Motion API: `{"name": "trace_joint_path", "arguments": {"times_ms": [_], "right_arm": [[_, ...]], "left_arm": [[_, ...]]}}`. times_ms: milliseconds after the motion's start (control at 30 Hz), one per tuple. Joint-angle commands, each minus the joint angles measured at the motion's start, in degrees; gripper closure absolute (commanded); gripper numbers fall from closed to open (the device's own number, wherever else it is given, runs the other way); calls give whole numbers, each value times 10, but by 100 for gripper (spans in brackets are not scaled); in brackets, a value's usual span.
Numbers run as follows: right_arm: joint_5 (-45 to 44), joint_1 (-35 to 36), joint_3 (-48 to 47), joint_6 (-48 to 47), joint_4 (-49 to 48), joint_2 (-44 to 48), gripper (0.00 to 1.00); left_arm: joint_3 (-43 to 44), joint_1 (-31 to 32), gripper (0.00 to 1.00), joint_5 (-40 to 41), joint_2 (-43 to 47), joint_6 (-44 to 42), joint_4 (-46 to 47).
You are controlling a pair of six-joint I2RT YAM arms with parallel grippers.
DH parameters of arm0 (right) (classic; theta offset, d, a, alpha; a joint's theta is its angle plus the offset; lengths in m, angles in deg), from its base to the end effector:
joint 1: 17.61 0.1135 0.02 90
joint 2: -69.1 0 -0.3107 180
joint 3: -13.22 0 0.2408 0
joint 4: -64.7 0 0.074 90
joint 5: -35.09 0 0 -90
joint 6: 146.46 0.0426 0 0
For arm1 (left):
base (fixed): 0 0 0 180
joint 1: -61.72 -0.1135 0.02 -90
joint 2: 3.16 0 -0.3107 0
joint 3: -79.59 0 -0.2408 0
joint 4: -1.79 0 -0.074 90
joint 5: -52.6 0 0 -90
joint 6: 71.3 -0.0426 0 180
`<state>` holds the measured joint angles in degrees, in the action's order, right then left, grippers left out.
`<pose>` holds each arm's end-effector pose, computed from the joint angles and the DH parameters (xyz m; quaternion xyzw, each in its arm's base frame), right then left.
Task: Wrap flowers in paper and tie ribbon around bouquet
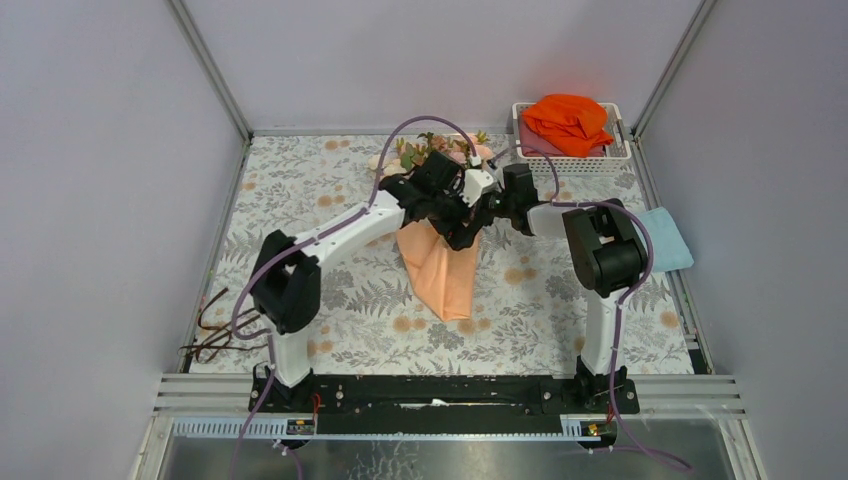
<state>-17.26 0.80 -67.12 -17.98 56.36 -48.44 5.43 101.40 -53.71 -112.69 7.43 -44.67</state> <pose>0.4186 0.1667 0.1914 -0.0196 0.8311 0.4736 0.2909 0.3293 -0.2887 0.3026 0.4439 0.8194 -0.2121 0.2943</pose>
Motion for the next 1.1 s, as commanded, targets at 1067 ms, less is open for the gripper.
{"name": "trace_joint_path", "arguments": {"times_ms": [1067], "right_arm": [[-99, 1, 30, 42, -69, 31, 100]], "left_arm": [[-222, 199, 20, 521, 28, 37, 228]]}}
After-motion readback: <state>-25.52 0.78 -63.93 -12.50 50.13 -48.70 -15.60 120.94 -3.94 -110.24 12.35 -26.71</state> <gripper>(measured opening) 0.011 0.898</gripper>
